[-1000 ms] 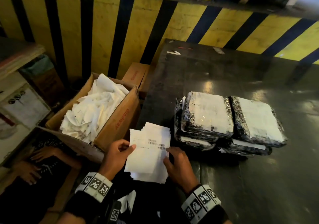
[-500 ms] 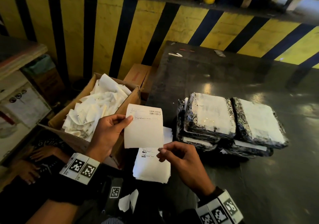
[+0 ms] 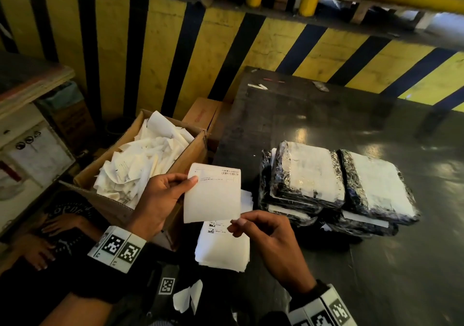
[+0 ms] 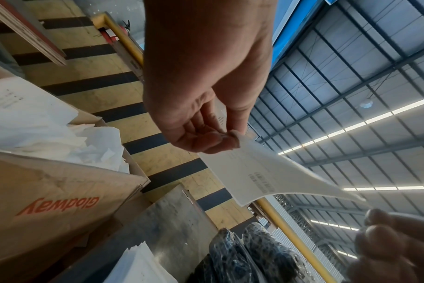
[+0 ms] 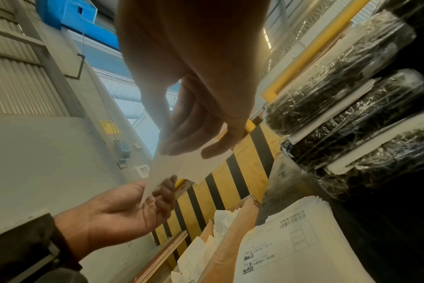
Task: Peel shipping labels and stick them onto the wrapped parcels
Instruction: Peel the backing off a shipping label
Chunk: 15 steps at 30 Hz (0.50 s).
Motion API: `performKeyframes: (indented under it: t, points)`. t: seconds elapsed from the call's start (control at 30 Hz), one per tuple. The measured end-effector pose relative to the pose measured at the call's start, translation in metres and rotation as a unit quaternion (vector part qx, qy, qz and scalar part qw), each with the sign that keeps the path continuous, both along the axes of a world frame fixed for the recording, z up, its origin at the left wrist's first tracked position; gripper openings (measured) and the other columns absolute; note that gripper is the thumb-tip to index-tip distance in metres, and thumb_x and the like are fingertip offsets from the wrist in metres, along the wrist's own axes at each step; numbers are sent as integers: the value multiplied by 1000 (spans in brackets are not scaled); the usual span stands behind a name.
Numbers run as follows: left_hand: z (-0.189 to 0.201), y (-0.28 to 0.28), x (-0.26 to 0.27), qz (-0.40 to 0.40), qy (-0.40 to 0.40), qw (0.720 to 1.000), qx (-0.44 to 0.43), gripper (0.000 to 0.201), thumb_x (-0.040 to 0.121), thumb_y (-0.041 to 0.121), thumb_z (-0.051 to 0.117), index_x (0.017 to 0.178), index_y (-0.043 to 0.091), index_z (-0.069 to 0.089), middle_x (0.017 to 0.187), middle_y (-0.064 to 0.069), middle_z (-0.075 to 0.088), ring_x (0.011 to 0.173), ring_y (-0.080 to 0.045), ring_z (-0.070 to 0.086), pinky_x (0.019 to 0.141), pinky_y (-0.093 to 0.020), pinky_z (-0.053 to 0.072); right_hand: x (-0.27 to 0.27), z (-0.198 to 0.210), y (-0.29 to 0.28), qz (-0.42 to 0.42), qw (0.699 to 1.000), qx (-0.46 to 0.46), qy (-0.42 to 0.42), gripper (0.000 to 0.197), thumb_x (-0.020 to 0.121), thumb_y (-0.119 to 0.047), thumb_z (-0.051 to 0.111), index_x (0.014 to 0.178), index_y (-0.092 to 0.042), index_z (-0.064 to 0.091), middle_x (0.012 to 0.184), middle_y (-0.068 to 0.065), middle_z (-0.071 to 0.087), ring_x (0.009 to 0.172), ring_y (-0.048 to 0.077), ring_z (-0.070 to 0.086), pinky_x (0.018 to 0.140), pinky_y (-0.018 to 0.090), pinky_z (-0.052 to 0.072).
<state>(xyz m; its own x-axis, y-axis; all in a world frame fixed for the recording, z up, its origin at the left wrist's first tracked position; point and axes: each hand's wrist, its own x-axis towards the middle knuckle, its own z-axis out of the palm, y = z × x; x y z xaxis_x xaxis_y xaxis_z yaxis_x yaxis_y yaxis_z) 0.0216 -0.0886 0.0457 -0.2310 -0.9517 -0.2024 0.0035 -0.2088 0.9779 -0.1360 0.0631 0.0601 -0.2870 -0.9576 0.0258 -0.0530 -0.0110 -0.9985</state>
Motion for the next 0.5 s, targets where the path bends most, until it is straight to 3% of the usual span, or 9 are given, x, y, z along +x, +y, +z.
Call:
performKeyframes:
  t: [0.13,0.2,0.3,0.37,0.43,0.5]
  points:
    - [-3,3,2,-18,-110,992,-61,14,78,11,73,91,7,68,83,-5,70,77,-14,63,68,-21,49,2,6,-2,7,1000,-12,7,18,87,-1,59,77,0,73,77,11,74,71,17,67,72,23,52]
    - [6,12,3,-46,-142,981,-127,16,78,12,73,94,14,70,86,1,71,80,-10,64,72,-17,49,3,9,-5,7,1000,-16,9,18,87,0,59,77,-1,75,77,10,74,71,19,67,72,26,53]
    - [30,38,2,-152,-120,966,-174,14,81,23,70,94,21,74,89,10,74,86,-4,67,75,-13,51,5,13,-8,9,999,-30,21,18,87,-2,60,79,-3,76,77,10,74,70,18,66,71,28,54]
    - [38,55,-1,-202,-97,958,-178,18,79,30,68,93,20,75,88,10,74,88,-9,68,77,-18,53,7,14,-10,16,999,-42,29,17,87,-7,61,80,-4,76,75,9,74,69,17,66,69,23,52]
    - [38,65,-5,-201,-79,957,-192,20,78,32,67,90,19,75,83,7,74,84,-12,69,75,-21,55,8,13,-11,15,998,-45,38,17,86,-12,62,80,-6,76,72,7,73,70,22,67,67,23,51]
    - [33,67,-7,-178,-64,961,-201,13,81,25,67,85,16,75,77,7,73,77,-10,69,69,-18,53,10,10,-11,16,998,-42,42,16,86,-14,63,81,-7,77,72,7,73,71,24,67,67,26,52]
